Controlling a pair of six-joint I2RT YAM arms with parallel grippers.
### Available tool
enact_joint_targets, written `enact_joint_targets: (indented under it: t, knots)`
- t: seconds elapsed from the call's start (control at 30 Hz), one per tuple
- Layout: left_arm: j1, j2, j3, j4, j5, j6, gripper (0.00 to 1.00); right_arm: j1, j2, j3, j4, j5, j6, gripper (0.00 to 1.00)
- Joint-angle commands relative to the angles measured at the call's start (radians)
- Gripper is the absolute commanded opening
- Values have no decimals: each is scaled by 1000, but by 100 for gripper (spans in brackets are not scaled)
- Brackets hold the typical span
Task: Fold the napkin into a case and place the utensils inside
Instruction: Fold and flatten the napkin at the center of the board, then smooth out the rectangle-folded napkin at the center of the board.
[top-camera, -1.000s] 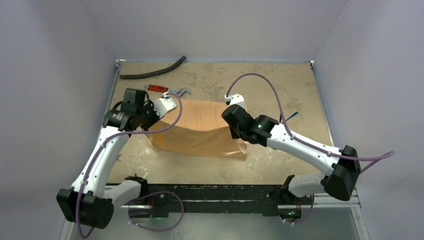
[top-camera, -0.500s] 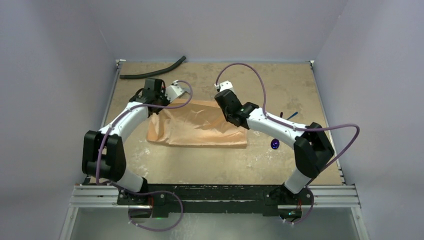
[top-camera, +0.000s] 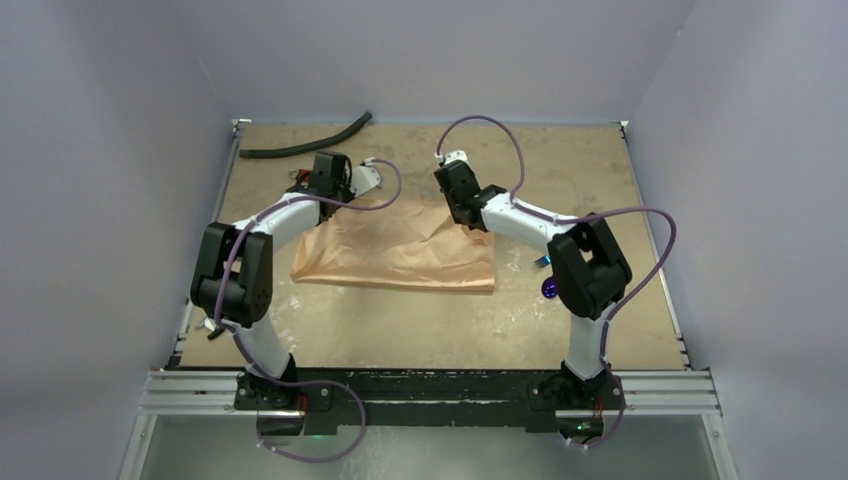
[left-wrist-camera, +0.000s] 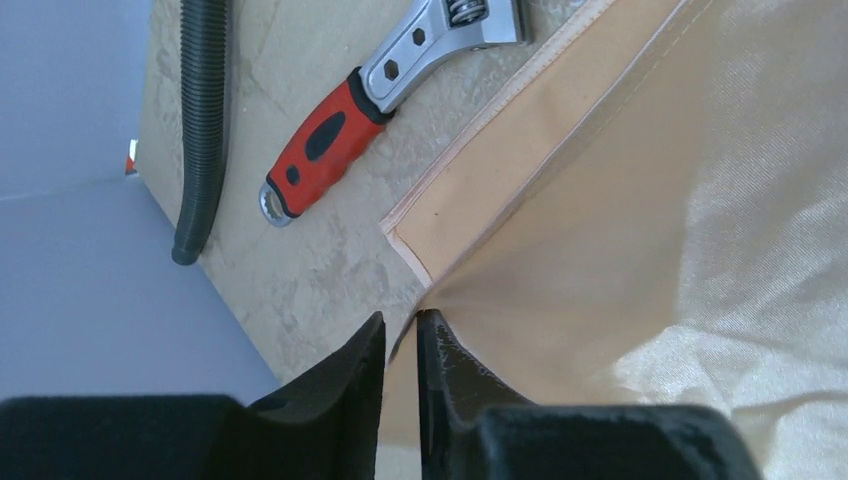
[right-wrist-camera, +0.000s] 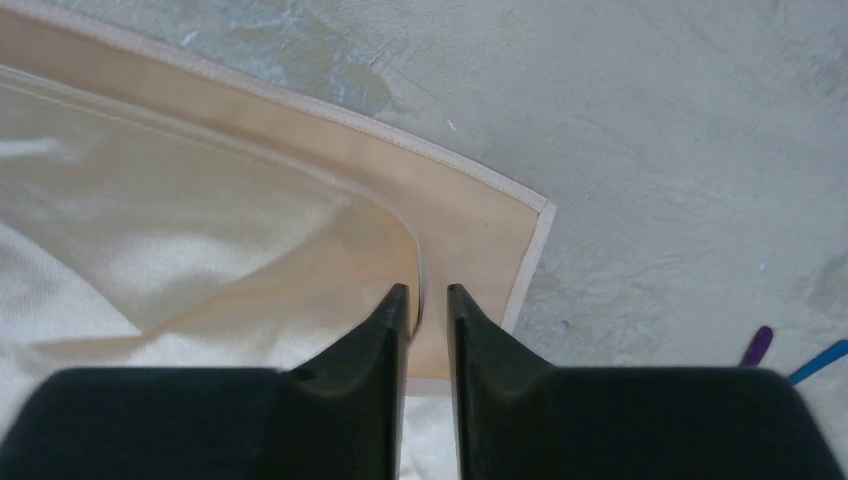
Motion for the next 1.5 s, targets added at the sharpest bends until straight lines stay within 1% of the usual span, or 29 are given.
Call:
enact_joint_targets:
  t: [0.0, 0.03, 0.1, 0.13, 0.23, 0.37, 0.5, 0.53, 0.63, 0.7, 0.77, 0.83, 0.93, 1.03, 1.13, 1.23, 1.3, 1.4, 1.47]
  knots:
    - [1, -4, 38, 93, -65, 18, 29, -30, 20, 88, 16, 20, 0, 40]
    - [1, -8, 32, 105, -71, 24, 38, -41, 18, 100, 15, 24, 2, 49]
    - [0, -21, 20, 129, -80, 40, 56, -55, 13, 123, 9, 31, 5, 51]
    - [0, -28, 17, 136, -82, 44, 62, -62, 4, 127, 7, 34, 8, 51]
    - [1, -58, 22, 107, -64, 35, 65, -67, -33, 103, 5, 38, 27, 52]
    - [5, -104, 40, -28, 26, -21, 66, -69, -112, -4, 31, -37, 63, 52]
    - [24, -153, -2, -133, 141, -44, 65, -78, -147, -112, 66, -85, 95, 51]
    - [32, -157, -15, -148, 159, -44, 65, -82, -145, -123, 69, -90, 104, 51]
    - [68, -146, -28, -183, 194, -52, 64, -102, -131, -131, 71, -99, 132, 46]
    - [102, -130, -13, -213, 221, -62, 63, -117, -112, -120, 72, -116, 143, 39]
    - [134, -116, 10, -259, 269, -63, 62, -120, -92, -93, 59, -142, 160, 29]
    - [154, -114, 24, -316, 309, -36, 61, -120, -84, -83, 61, -175, 193, 24]
    - [160, -130, 15, -413, 368, 30, 61, -113, -93, -113, 91, -289, 258, 16]
    - [160, -144, 0, -495, 421, 77, 60, -100, -138, -182, 113, -428, 323, 0]
    - [159, -157, -33, -528, 435, 109, 59, -85, -238, -288, 153, -490, 365, 0]
    - [160, -163, -54, -555, 477, 122, 57, -84, -316, -396, 207, -648, 394, 0]
    - [156, -162, -61, -560, 514, 116, 56, -84, -348, -452, 236, -725, 405, 0]
    - [152, -157, -80, -493, 501, 76, 55, -83, -362, -513, 241, -753, 430, 0]
    - [155, -142, -69, -411, 446, 9, 53, -86, -350, -524, 233, -711, 443, 0]
